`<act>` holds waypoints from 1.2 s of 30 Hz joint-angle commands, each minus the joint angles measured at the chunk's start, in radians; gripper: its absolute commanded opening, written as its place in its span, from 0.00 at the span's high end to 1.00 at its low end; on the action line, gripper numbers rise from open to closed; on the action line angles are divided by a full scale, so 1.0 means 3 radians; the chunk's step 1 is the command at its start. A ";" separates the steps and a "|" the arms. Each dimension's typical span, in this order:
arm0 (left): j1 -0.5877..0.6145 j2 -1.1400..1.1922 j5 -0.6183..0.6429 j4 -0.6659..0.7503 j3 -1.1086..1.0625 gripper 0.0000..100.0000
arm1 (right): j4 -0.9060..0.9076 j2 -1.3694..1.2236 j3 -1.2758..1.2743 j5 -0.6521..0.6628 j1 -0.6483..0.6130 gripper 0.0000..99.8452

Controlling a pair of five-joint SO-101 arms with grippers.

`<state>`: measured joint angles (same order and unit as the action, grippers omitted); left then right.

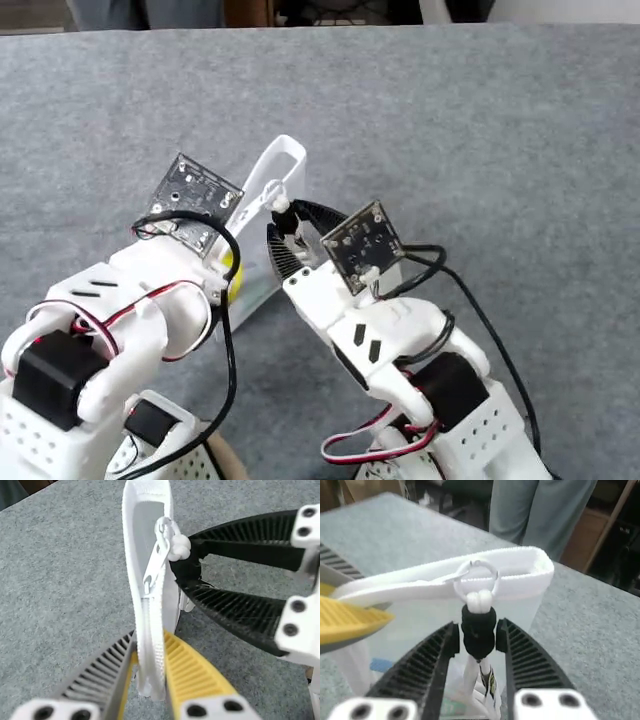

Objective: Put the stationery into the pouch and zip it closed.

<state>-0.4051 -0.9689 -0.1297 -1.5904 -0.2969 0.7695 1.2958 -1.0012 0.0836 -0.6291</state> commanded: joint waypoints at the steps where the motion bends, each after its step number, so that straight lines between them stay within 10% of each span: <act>1: -0.0064 -0.0015 0.0020 -0.0020 0.0028 0.97 | -0.0082 -0.0003 0.0013 -0.0010 -0.0026 0.86; 26: -0.0064 -0.0015 0.0015 -0.0015 0.0008 0.97 | -0.0082 0.0023 0.0043 0.0020 -0.0010 0.99; 36: -0.0304 -0.0010 -0.0118 -0.0286 0.0008 0.97 | 0.0547 0.0013 0.0673 0.0921 0.0563 0.99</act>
<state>-0.4526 -0.9705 -0.1343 -1.6349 -0.2954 0.8830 1.2958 -0.8938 0.2908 -0.5063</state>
